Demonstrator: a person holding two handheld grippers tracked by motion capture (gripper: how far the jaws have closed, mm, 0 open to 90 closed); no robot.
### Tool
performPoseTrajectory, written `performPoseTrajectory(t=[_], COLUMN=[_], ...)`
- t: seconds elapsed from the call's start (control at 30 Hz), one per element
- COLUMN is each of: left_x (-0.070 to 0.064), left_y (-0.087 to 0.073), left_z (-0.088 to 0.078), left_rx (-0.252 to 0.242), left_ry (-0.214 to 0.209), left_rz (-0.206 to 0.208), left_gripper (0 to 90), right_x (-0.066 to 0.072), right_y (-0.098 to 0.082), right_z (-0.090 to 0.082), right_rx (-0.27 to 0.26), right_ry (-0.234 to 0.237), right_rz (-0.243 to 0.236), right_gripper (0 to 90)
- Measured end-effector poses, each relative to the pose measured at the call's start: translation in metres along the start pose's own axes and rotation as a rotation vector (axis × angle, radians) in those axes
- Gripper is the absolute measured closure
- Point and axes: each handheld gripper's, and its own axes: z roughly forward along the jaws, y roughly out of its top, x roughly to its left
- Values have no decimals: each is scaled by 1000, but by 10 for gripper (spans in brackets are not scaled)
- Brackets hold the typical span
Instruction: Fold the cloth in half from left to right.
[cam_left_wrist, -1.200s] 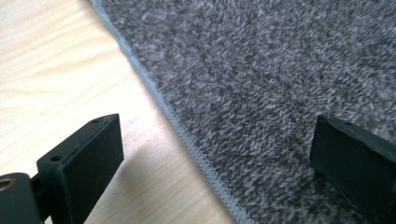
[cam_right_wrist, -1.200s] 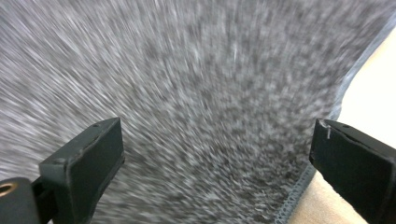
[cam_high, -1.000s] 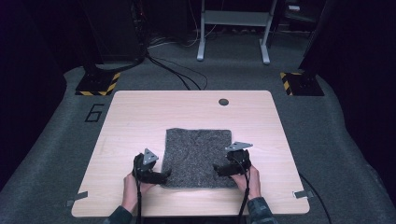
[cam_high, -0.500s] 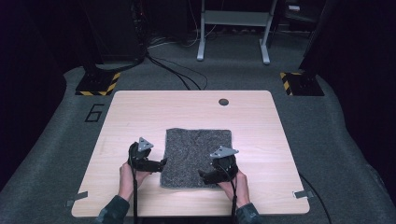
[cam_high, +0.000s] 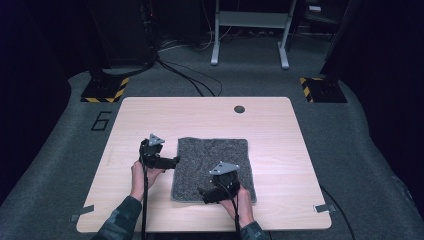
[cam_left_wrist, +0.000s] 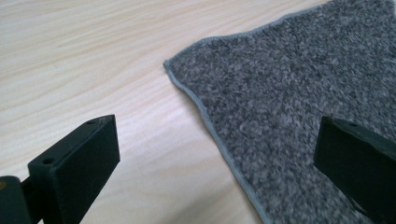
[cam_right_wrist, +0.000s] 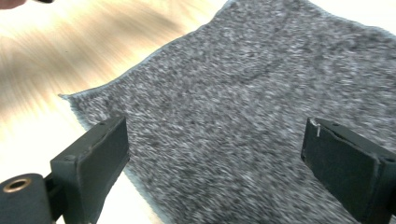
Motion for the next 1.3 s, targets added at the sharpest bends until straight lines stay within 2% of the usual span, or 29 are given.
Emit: performPoseTrajectory(t=[0.07, 0.27, 0.37, 0.53, 0.6, 0.63, 0.67, 0.7, 0.73, 0.8, 0.83, 0.87, 0.93, 1.0, 1.07, 1.17, 1.3], left_x=[2, 9, 13, 16, 17, 18, 18, 18, 19, 18, 18, 18, 19, 19, 19, 19, 16], left_y=[4, 15, 19, 22, 22, 22, 22, 22, 22, 22, 22, 22, 23, 24, 25, 26, 25], left_z=[3, 18, 27, 45, 52, 56, 59, 62, 65, 70, 72, 75, 78, 80, 82, 84, 89], left_rx=[13, 18, 28, 36, 47, 50, 53, 56, 60, 58, 63, 58, 59, 51, 36, 28, 52], left_ry=[4, 16, 16, 31, 27, 33, 34, 38, 41, 41, 47, 54, 56, 76, 86, 96, 96], left_rz=[11, -11, -20, -44, -47, -50, -54, -57, -51, -63, -58, -65, -67, -84, -91, -96, -96], left_gripper=[8, 27, 29, 60, 87, 94, 105, 118, 135, 146, 151, 159, 187, 253, 293, 367, 455], right_x=[4, 16, 26, 43, 48, 52, 54, 58, 60, 68, 71, 77, 84, 92, 96, 98, 100], right_y=[0, 5, 7, 11, 12, 12, 13, 13, 13, 13, 13, 14, 16, 17, 17, 16, 13], right_z=[2, 11, 14, 24, 31, 34, 38, 41, 44, 48, 51, 53, 57, 62, 67, 73, 79], right_rx=[4, -1, 4, 11, 5, 21, 12, 19, 13, 24, 13, 18, 20, 30, 32, 48, 69], right_ry=[9, 22, 34, 43, 30, 31, 24, 26, 29, 41, 42, 38, 38, 19, 2, -23, -27], right_rz=[0, -17, -5, -27, -45, -36, -53, -33, -58, -52, -71, -63, -101, -99, -113, -109, -106], right_gripper=[70, 80, 87, 118, 140, 146, 157, 173, 190, 225, 239, 252, 304, 378, 444, 549, 644])
